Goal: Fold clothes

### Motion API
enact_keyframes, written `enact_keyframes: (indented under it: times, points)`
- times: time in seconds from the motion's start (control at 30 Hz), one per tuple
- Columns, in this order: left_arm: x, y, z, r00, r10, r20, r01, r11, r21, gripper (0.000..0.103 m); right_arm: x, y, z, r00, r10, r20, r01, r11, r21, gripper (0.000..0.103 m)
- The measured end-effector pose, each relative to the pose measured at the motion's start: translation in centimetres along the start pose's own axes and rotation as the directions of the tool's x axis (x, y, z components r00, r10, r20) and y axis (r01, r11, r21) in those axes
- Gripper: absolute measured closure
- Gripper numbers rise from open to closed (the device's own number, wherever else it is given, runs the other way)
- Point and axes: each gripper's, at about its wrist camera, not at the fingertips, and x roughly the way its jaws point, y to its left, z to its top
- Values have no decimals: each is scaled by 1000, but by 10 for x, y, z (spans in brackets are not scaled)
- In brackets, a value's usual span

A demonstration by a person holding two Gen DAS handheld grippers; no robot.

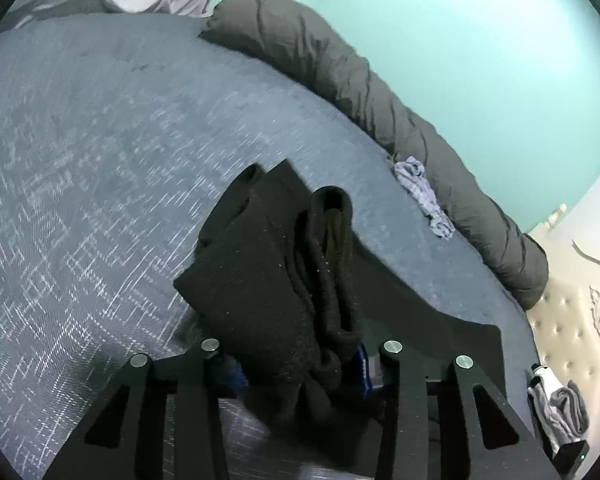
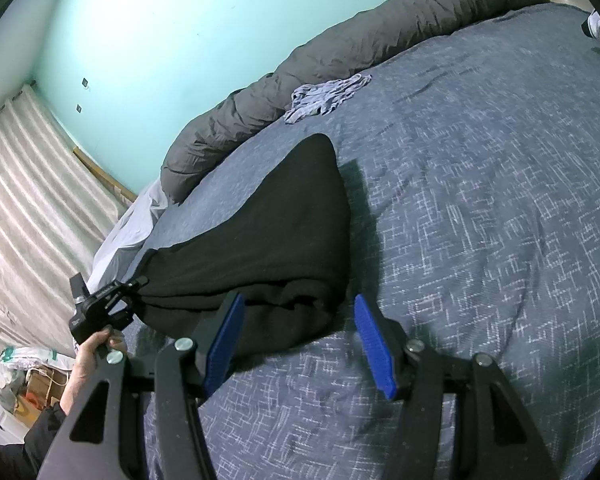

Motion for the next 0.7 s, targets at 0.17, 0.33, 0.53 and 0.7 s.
enact_keyframes:
  times: [0.17, 0.33, 0.53, 0.7]
  points:
    - [-13, -27, 8, 999, -46, 28, 45, 998, 35, 65, -6, -4, 3, 1000, 3, 17, -3, 1000, 10, 45]
    - [-24, -80, 19, 995, -91, 34, 87, 989, 117, 67, -14, -16, 8, 999, -4, 36, 2, 999, 45, 45]
    - [-26, -173, 18, 989, -149, 10, 142, 958, 249, 68, -33, -30, 18, 996, -5, 86, -3, 995, 95, 45]
    - [-6, -259, -20, 981, -182, -71, 195, 900, 390, 68, -52, -46, 27, 990, -22, 137, 1, 988, 152, 45]
